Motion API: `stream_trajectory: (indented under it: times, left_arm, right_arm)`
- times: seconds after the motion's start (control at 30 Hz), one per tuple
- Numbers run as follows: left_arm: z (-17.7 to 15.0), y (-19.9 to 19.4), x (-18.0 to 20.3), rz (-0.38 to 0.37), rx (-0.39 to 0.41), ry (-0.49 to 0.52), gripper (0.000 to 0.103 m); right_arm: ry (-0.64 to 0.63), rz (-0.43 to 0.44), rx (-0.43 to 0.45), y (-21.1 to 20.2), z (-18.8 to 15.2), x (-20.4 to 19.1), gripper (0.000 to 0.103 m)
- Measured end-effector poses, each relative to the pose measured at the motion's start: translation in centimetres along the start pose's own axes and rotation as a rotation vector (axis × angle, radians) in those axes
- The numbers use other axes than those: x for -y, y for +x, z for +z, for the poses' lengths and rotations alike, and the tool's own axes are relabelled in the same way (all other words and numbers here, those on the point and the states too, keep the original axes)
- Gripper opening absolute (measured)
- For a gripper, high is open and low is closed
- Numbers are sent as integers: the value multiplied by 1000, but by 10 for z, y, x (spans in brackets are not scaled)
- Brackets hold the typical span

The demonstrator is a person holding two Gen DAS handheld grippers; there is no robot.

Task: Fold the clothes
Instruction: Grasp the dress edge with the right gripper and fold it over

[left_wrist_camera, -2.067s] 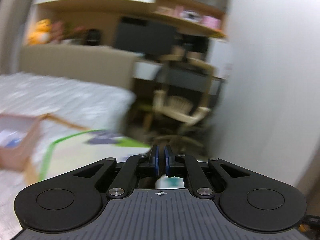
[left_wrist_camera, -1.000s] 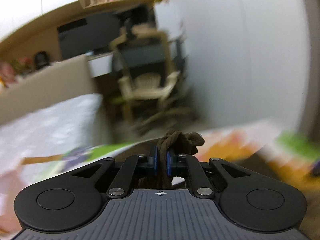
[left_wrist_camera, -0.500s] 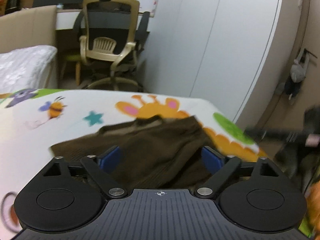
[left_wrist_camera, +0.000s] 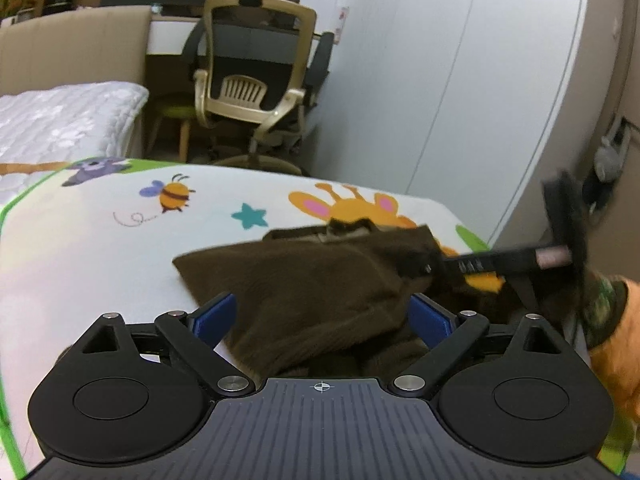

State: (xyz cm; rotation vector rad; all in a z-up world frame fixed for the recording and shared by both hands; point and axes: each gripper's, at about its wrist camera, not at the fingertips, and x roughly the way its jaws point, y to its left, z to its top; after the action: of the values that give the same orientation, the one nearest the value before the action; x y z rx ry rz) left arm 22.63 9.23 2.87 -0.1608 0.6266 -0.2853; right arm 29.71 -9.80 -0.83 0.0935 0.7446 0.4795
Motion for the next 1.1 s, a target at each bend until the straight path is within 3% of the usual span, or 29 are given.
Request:
stream_trajectory:
  times: [0.1, 0.17, 0.23, 0.33, 0.4, 0.47, 0.63, 0.73, 0.77, 0.8, 0.87, 0.97, 1.1]
  left_arm:
    - [11, 10, 1, -31, 29, -12, 96]
    - [19, 21, 6, -60, 41, -17, 96]
    - [26, 36, 11, -85, 34, -25, 97]
    - [26, 69, 15, -86, -19, -27, 97]
    - [17, 92, 9, -63, -97, -34, 97]
    - [8, 109, 1, -49, -153, -38, 97]
    - [11, 79, -9, -56, -102, -48, 97]
    - [11, 64, -10, -39, -77, -32, 97]
    - [8, 66, -9, -10, -94, -24, 97]
    - [3, 69, -8, 21, -116, -19, 97]
    - [-6, 71, -8, 72, -150, -9, 97]
    - [-21, 46, -13, 55, -150, -16, 97]
    - [-48, -2, -26, -22, -164, -60, 97]
  right_arm:
    - [-36, -11, 118, -31, 20, -2, 17]
    - [-17, -64, 148, -40, 32, 9, 17]
    - [-24, -133, 112, -34, 31, 22, 17]
    - [-39, -186, -25, -7, 6, 40, 23]
    - [-50, -207, -46, 0, -12, 50, 56]
    - [-78, -235, -17, -10, -16, 51, 64]
    - [-141, -214, 75, -43, -3, 39, 64]
    - [-134, -211, 19, -25, -4, 38, 65]
    - [-144, -232, -25, -13, -9, 39, 67]
    - [-155, -253, -44, -4, -15, 41, 78]
    - [-142, -268, -11, -5, -23, 46, 83]
    - [-94, -231, 4, -38, -26, 51, 83]
    - [-100, -205, 35, -98, -51, 49, 83]
